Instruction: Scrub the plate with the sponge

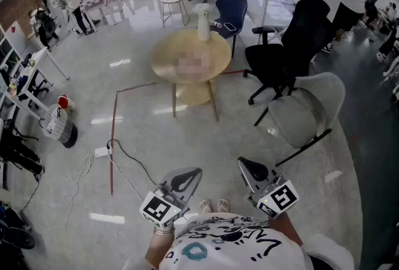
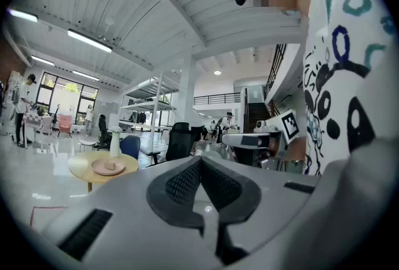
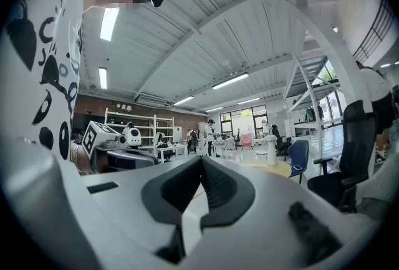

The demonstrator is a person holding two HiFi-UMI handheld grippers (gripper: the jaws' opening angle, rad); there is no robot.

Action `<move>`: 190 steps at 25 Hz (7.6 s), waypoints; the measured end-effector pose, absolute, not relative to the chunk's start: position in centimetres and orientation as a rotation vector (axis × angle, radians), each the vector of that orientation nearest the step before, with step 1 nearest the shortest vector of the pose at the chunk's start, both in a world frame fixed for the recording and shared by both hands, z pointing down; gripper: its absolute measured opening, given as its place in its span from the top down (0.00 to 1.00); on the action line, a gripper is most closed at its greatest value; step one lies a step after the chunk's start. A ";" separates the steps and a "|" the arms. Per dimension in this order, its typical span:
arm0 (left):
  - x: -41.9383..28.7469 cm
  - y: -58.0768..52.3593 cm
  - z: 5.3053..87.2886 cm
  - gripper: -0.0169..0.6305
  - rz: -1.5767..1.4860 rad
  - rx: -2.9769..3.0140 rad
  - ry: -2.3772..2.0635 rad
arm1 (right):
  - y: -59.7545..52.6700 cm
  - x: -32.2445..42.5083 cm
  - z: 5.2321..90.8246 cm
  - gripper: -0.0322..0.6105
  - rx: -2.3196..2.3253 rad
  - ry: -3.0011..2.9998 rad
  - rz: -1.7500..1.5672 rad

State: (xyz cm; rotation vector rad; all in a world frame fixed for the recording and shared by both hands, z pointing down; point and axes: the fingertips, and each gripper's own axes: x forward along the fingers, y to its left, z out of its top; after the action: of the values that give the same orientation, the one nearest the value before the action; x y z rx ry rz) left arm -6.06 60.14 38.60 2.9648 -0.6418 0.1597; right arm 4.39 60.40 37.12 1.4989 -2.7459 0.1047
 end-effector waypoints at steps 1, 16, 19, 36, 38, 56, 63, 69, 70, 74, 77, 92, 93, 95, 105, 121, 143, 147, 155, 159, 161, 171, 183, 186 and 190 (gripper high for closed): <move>-6.1 60.3 38.7 0.95 0.154 2.966 -0.640 | 60.5 4.3 37.2 0.91 1.491 -2.736 0.103; -7.8 58.8 40.1 0.95 0.135 2.912 -0.656 | 57.2 2.9 38.4 0.91 1.446 -2.799 0.326; -7.3 58.8 40.0 0.95 0.122 2.928 -0.527 | 56.4 1.9 39.0 0.91 1.413 -2.798 0.397; -11.4 49.6 45.1 0.95 0.302 2.817 -0.539 | 47.4 -0.5 42.3 0.91 1.424 -2.795 0.538; -11.4 46.4 44.5 0.95 0.248 2.803 -0.591 | 44.9 -0.3 42.0 0.91 1.399 -2.800 0.504; -1.6 25.9 42.8 0.95 0.187 2.821 -0.626 | 25.2 9.3 40.5 0.91 1.403 -2.805 0.431; -0.3 20.7 44.2 0.95 0.262 2.793 -0.704 | 20.2 11.5 42.6 0.91 1.348 -2.825 0.497; -0.6 18.5 44.9 0.95 0.293 2.759 -0.758 | 16.4 12.6 42.5 0.91 1.348 -2.845 0.494; -0.8 18.0 45.2 0.95 0.298 2.749 -0.769 | 15.8 12.6 42.7 0.91 1.348 -2.847 0.500; -0.4 15.1 46.3 0.95 0.295 2.721 -0.779 | 13.7 12.8 44.2 0.91 1.338 -2.819 0.526; -0.3 12.0 47.0 0.95 0.296 2.718 -0.785 | 11.8 12.9 45.1 0.91 1.345 -2.789 0.528; -3.3 -6.3 48.5 0.95 0.386 2.686 -0.720 | -5.6 10.4 45.1 0.91 1.474 -2.702 0.583; -3.7 -7.5 49.5 0.95 0.424 2.665 -0.730 | -6.7 10.1 45.3 0.91 1.477 -2.696 0.595; -4.9 -10.0 51.8 0.95 0.531 2.630 -0.779 | -8.7 9.4 46.0 0.91 1.469 -2.675 0.610; -7.4 -16.3 61.6 0.95 0.713 2.401 -0.724 | -14.7 5.9 55.8 0.91 1.189 -2.372 0.559; -6.5 -15.1 70.3 0.85 0.927 2.114 -0.642 | -13.2 4.5 70.4 0.63 0.768 -2.044 0.744; -6.7 -16.2 70.3 0.91 0.768 2.038 -1.047 | -17.5 -1.0 69.2 0.79 0.491 -2.097 0.265; -6.4 -16.3 70.2 0.91 0.758 2.053 -1.043 | -17.5 -1.5 69.9 0.78 0.442 -2.058 0.205; -6.7 -16.1 70.4 0.91 0.740 2.023 -1.057 | -17.7 -1.2 69.4 0.82 0.463 -2.100 0.333; -6.7 -16.1 70.2 0.91 0.762 2.036 -1.053 | -17.5 -1.3 69.3 0.82 0.465 -2.107 0.312; -6.7 -16.0 70.1 0.91 0.769 2.030 -1.051 | -17.4 -1.2 69.3 0.81 0.468 -2.106 0.308; -6.6 -15.9 69.9 0.91 0.743 2.025 -1.045 | -17.4 -1.0 69.2 0.81 0.499 -2.135 0.311; -6.5 -16.0 70.0 0.91 0.739 2.026 -1.046 | -19.8 3.2 69.3 0.82 0.615 -2.005 0.289; -6.6 -16.2 70.0 0.91 0.733 2.032 -1.047 | -20.1 4.9 69.3 0.82 0.626 -1.966 0.293; -6.4 -16.6 70.0 0.91 0.735 2.033 -1.046 | -19.3 7.4 69.3 0.82 0.616 -1.921 0.333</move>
State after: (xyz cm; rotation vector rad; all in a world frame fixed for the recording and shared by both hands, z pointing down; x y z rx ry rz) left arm -6.44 -16.57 70.03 2.0334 -1.0457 0.7349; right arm 7.43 -19.26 69.30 0.6158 -1.9208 0.3329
